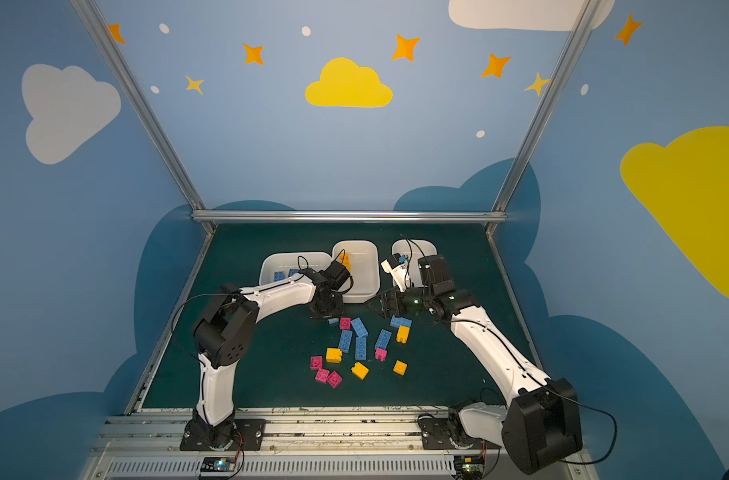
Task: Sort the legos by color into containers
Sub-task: 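Move the left gripper to the pile and grasp a blue 2x2 brick, then carry the blue 2x2 brick into the nearest bin and open the left gripper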
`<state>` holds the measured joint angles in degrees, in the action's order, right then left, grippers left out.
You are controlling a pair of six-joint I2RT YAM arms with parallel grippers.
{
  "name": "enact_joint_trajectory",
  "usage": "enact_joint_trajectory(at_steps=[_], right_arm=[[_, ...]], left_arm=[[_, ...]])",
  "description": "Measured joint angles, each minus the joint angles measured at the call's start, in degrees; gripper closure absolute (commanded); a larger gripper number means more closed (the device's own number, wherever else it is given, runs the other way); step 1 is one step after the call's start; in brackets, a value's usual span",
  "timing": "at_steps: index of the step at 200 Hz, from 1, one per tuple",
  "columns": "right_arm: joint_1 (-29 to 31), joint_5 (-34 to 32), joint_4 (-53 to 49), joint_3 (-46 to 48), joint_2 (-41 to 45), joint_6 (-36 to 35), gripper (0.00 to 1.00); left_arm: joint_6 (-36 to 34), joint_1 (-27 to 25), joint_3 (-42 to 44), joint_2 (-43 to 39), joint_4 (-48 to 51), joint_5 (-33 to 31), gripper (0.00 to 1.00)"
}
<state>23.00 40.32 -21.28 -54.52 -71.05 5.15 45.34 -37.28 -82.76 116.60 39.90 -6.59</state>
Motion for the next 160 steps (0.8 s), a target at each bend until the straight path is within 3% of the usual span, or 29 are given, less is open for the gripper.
enact_joint_trajectory(at_steps=[34,80,114,160], right_arm=[[-0.04,0.00,-0.07,0.26,0.39,-0.02,0.11],[-0.46,0.00,-0.07,0.46,0.72,0.00,0.11],[-0.81,0.04,-0.02,0.48,1.25,0.13,0.11],[-0.90,0.74,1.01,0.70,1.62,1.07,0.11]], left_arm=[[-0.20,-0.09,0.00,0.00,0.57,-0.94,0.77],[-2.27,0.02,1.03,-1.33,2.45,-1.27,0.76],[-6.56,1.09,1.53,-7.85,7.15,-1.16,0.76],[-15.50,9.55,-5.18,-13.42,10.16,-1.18,0.75]])
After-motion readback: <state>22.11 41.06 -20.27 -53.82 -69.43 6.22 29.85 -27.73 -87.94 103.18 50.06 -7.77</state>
